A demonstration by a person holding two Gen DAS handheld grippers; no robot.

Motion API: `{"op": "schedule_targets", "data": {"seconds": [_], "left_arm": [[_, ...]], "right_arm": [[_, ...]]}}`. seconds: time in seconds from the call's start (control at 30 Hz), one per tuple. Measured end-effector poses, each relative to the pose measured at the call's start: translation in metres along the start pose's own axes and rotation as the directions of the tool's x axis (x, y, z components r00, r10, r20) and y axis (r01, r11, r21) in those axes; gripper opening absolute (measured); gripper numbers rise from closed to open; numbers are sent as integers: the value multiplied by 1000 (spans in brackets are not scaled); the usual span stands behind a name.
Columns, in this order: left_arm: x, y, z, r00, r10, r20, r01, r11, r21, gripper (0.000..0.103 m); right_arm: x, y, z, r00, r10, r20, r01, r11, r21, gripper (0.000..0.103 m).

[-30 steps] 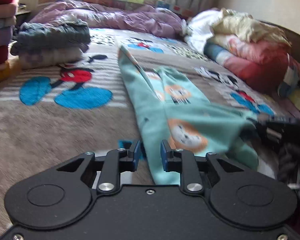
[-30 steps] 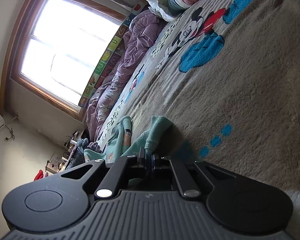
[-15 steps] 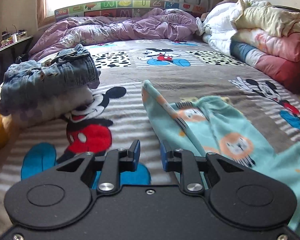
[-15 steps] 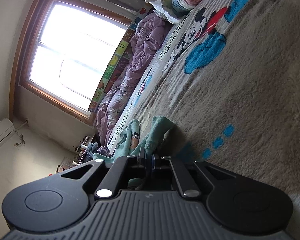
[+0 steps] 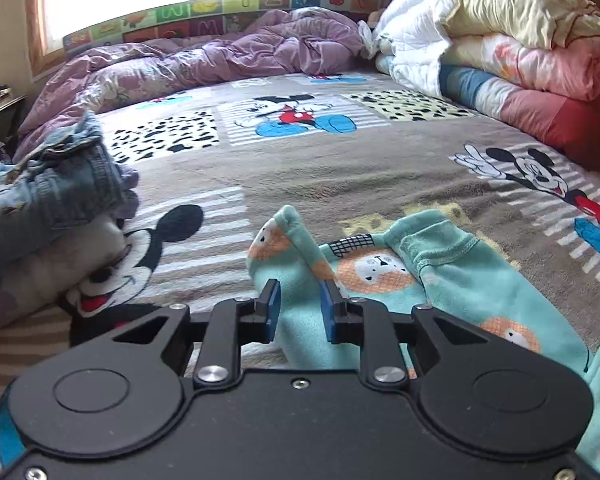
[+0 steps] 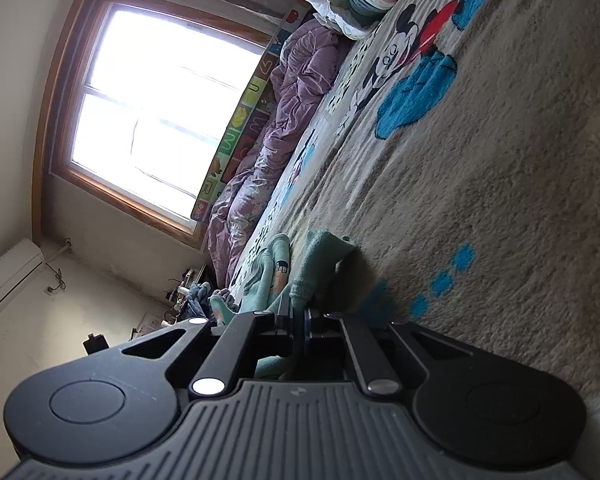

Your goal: Fold clothes

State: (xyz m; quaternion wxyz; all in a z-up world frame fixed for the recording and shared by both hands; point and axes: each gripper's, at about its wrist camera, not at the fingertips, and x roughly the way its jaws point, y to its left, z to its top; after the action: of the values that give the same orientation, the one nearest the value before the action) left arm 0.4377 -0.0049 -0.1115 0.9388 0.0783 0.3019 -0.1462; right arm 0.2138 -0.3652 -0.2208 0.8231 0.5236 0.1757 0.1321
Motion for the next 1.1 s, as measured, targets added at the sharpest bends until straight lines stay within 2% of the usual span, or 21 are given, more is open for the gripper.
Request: {"op": "schedule_targets", "data": {"seconds": [0.2, 0.33, 0.57, 0.67, 0.77, 0.93, 1.1], "left_arm": [[23, -3, 5, 1000, 4, -26, -2, 999, 51, 20], [44, -6, 2, 996, -10, -86, 18, 995, 101, 19], [46, 9, 11, 989, -92, -118, 92, 996, -9, 20], [25, 17, 18, 992, -111, -57, 109, 993, -35, 20], [8, 26, 19, 995, -95, -3, 94, 994, -54, 20], [-1, 34, 11, 997, -77, 14, 77, 996, -38, 20], [20, 31, 9, 995, -103, -11, 103, 995, 1, 20]], "right_arm": [[1, 0, 2, 1000, 16, -9, -16, 1000, 2, 9], [3, -3, 5, 1000, 22, -16, -22, 1000, 3, 9], [5, -4, 8, 999, 27, -20, -27, 1000, 1, 9], [3, -6, 8, 999, 39, -8, -39, 999, 10, 8], [-1, -6, 9, 999, 51, 10, -52, 999, 16, 7], [-9, -8, 11, 996, 75, 44, -77, 996, 41, 7], [-13, -10, 12, 995, 90, 49, -93, 994, 49, 7]]}}
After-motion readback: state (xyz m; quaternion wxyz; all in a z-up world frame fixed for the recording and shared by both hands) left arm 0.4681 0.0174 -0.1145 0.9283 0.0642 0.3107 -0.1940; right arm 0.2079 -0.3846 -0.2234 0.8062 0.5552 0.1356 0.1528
